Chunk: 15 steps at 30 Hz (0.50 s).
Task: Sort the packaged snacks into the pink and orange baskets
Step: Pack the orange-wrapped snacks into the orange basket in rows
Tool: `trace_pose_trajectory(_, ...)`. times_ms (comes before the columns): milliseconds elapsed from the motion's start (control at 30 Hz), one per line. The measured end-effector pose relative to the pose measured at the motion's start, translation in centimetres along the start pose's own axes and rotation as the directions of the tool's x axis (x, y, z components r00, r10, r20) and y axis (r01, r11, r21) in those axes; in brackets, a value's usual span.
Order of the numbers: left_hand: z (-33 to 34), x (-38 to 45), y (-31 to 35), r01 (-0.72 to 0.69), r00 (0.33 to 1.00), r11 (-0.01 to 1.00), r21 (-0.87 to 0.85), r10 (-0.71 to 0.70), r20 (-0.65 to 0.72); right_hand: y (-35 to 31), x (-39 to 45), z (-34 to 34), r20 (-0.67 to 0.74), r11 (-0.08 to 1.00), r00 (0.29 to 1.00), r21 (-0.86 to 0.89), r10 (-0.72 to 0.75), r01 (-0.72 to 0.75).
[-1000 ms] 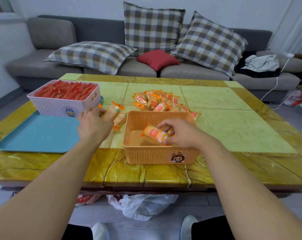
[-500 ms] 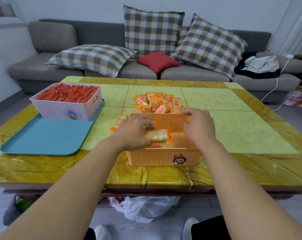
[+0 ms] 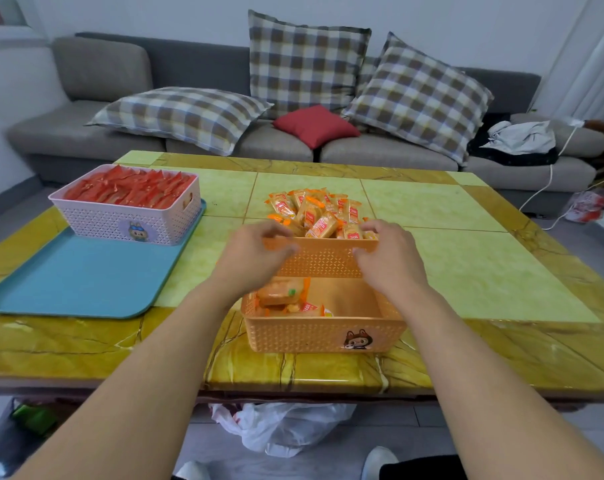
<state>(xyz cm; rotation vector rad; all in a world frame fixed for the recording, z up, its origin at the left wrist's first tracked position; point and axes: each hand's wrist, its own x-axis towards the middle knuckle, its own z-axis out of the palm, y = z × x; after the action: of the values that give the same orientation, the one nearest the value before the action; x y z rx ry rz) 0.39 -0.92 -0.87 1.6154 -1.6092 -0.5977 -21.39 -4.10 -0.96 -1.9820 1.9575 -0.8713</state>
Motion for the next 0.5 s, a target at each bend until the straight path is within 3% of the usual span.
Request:
trace_pose_trajectory(67,-0.4,1.7,-1.4,0.095,0.946,0.99,-0.109,-0.124,-0.299,-0.9,1.4,0.5,-0.018,0.999,0.999,0.025,-0.035,0.036)
trace_pose_trajectory(133,-0.7,3.5,-3.3,0.22,0.893,0.962,-0.164,-0.266,-0.364,-2.1,3.6,1.2,0.011,0.997,0.999,0.066,-0.048,0.047)
trace_pose_trajectory(200,-0.5,5.7,-6.1,0.368,0.877,0.92,-0.134,-0.391,-0.28,-3.5,6.6,2.9,0.108,0.996,0.993,0.086,-0.043,0.033)
trace_pose_trajectory(300,0.4,7.6,-9.2,0.52,0.85,0.854,-0.024,-0.52,-0.085,-5.4,10.9,5.5,0.279,1.0,0.96,-0.02,0.004,0.001)
trace_pose_trajectory(433,1.1,9.1,-10.9,0.513,0.847,0.803,0.303,-0.531,-0.025,-6.3,15.0,8.2,0.46,0.938,0.886,-0.329,0.056,0.112)
trace_pose_trajectory(500,1.2,9.7,-11.0,0.529,0.837,0.798,0.288,-0.546,-0.025,-6.7,16.3,9.4,0.561,0.86,0.824,-0.458,0.083,0.224)
